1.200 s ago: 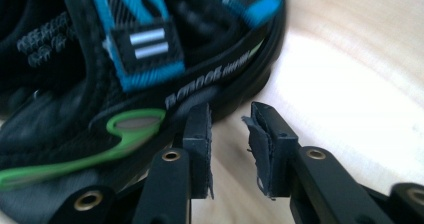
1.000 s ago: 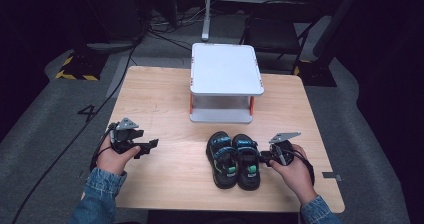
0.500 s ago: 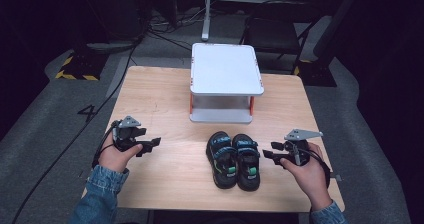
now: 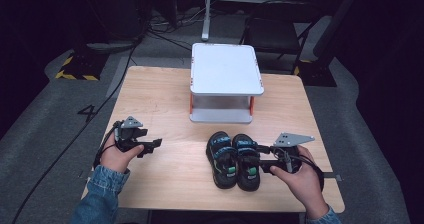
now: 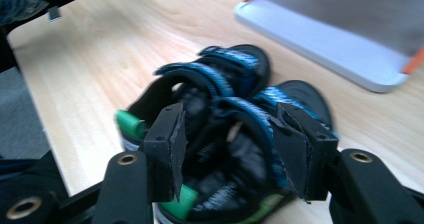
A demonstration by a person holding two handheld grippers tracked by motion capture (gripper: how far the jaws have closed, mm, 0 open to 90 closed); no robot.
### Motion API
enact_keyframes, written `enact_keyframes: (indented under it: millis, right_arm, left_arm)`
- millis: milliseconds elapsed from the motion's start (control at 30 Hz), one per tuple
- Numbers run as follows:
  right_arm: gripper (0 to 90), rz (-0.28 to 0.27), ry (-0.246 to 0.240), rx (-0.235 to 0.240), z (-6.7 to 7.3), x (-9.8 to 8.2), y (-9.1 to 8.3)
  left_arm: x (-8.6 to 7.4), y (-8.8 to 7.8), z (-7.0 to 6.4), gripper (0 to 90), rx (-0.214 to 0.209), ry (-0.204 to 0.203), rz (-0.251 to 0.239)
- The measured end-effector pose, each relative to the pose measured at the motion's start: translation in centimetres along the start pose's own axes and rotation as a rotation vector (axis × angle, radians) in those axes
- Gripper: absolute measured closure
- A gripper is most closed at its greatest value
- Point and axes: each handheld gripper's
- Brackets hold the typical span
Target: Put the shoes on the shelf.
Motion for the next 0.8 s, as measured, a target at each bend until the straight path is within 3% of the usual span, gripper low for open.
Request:
enact_keyframes:
  millis: [200, 433, 667, 733, 800]
  right_arm:
    - [48.7, 0.076, 0.029, 0.028, 1.3, -0.3, 2.0]
    - [47.8, 0.146, 0.056, -0.009, 1.6, -0.8, 4.2]
    - [47.0, 0.157, 0.095, -0.005, 1.9, -1.0, 5.1]
    - [47.3, 0.153, 0.126, 0.005, 1.8, -0.9, 5.1]
    - [47.7, 0.142, 0.195, 0.036, 1.4, -0.9, 5.1]
  left_arm:
    - [-0.4, -0.2, 0.0, 27.9, 0.001, -0.001, 0.007]
    - [-0.7, -0.2, -0.1, 27.9, 0.007, -0.005, 0.013]
    - [-0.8, 0.0, -0.1, 27.9, 0.011, 0.001, 0.018]
    - [-0.8, 0.1, -0.1, 27.9, 0.007, -0.004, 0.019]
    - [-0.8, 0.1, -0.2, 27.9, 0.006, -0.008, 0.022]
Point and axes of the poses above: each handheld gripper's, and its own axes: y roughly forward along the jaws, x roughly out of its top, z roughly to its left, and after that the axes turned 11 degrees about y, right-handed
